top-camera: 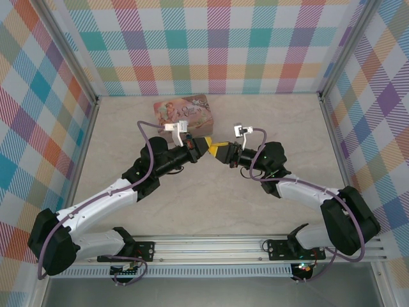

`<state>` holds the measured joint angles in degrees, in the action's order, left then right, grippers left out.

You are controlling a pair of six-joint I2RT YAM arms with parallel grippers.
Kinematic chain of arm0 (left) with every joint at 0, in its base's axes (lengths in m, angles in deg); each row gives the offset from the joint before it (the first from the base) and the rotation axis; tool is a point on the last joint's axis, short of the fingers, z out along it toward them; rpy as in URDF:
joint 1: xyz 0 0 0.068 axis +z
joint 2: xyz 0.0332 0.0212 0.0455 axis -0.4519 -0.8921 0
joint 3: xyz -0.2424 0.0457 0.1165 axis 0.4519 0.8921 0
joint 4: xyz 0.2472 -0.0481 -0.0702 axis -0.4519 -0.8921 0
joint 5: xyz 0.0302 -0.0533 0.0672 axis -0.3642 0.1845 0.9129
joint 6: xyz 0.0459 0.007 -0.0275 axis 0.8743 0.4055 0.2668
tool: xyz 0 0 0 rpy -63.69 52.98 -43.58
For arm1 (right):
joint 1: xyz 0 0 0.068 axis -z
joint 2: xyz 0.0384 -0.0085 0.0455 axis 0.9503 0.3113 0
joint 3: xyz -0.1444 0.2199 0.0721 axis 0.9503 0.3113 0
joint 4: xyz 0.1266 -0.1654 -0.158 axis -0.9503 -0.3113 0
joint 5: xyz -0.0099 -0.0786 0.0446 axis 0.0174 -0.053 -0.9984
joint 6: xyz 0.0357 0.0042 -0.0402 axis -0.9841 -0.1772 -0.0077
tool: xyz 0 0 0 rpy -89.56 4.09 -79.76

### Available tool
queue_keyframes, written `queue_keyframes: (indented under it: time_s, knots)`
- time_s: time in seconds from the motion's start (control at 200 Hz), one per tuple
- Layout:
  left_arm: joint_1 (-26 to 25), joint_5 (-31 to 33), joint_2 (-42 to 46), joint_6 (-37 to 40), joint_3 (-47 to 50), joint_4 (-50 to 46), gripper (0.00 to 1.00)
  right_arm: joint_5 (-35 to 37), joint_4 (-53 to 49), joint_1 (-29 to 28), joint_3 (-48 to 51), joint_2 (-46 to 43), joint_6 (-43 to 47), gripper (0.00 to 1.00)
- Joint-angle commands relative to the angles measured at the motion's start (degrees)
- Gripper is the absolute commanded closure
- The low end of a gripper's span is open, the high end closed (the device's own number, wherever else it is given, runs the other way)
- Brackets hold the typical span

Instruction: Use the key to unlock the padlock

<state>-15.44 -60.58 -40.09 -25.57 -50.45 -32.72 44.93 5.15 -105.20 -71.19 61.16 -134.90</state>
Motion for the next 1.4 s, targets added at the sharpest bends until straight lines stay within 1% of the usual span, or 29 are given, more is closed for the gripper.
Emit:
queue_keyframes:
  time_s: [0.0,0.37,0.555,0.765,0.875,1.03,1.165,1.395]
  knots:
    - [-0.4,0.9,0.0,-0.2,0.7,2.7,1.0,-0.4,2.9,-0.2,0.8,0.3,-1.0,0.79]
    - [-0.4,0.9,-0.1,-0.4,0.9,2.9,1.0,-1.3,2.4,-0.7,0.2,1.2,-1.3,0.8]
    - [-0.4,1.0,-0.1,-0.7,1.0,3.2,1.0,-1.0,2.5,-0.9,0.3,1.9,-1.4,0.77]
    - [-0.4,1.2,-0.1,-1.0,1.2,3.2,1.0,-1.1,2.5,-1.2,0.0,2.2,-1.4,0.78]
    - [-0.4,1.2,-0.1,-1.1,1.3,3.4,1.0,-1.0,2.3,-1.2,0.3,2.4,-1.3,0.75]
    - [-0.4,1.2,-0.3,-1.3,1.5,3.6,1.0,-0.8,2.4,-1.4,0.0,2.8,-1.3,0.75]
    - [-0.4,1.4,-0.2,-1.5,1.6,3.7,1.0,-0.8,2.6,-1.5,-0.2,2.9,-1.3,0.79]
    - [-0.3,2.1,0.1,-1.7,2.1,3.8,1.0,-0.5,2.4,-1.5,0.3,2.7,-1.2,0.92]
